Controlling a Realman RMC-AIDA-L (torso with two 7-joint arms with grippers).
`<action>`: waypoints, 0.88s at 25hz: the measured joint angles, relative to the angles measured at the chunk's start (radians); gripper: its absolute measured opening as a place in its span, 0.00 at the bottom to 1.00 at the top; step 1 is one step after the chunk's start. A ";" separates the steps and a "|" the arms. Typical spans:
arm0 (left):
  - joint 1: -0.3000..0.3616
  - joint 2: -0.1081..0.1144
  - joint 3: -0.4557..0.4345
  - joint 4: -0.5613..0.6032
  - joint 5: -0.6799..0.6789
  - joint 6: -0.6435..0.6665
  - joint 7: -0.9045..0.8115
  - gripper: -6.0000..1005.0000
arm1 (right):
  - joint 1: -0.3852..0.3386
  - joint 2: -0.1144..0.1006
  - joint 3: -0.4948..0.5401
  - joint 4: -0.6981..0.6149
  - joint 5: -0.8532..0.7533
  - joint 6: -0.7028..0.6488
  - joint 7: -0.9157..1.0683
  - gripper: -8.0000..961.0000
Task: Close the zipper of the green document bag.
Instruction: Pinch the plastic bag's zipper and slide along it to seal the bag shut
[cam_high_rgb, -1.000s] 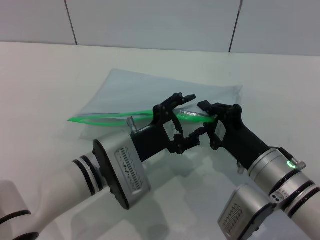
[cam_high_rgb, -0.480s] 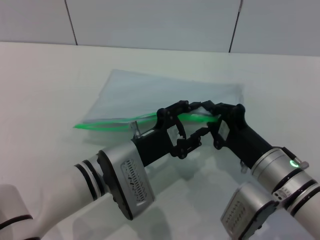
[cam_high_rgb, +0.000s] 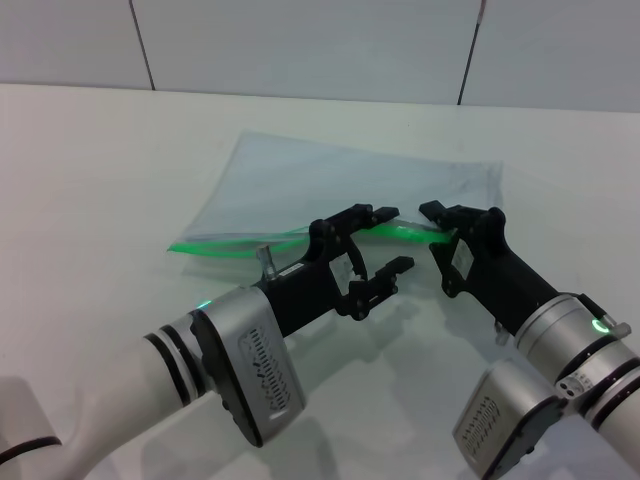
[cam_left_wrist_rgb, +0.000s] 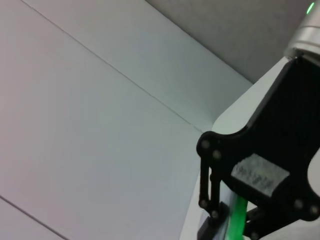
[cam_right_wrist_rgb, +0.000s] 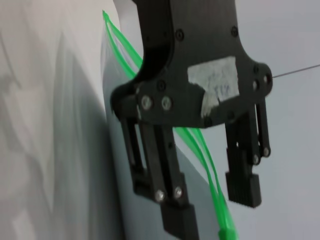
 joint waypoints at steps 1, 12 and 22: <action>0.002 0.000 -0.001 0.000 -0.001 0.001 0.005 0.60 | 0.000 0.000 -0.002 0.000 0.000 -0.001 0.000 0.06; 0.005 0.000 -0.002 0.000 -0.002 0.047 0.036 0.60 | -0.003 0.002 -0.008 -0.007 -0.009 0.000 -0.005 0.06; 0.003 0.002 -0.004 0.006 -0.003 0.047 0.037 0.60 | -0.005 0.003 -0.008 -0.010 -0.038 0.001 -0.006 0.06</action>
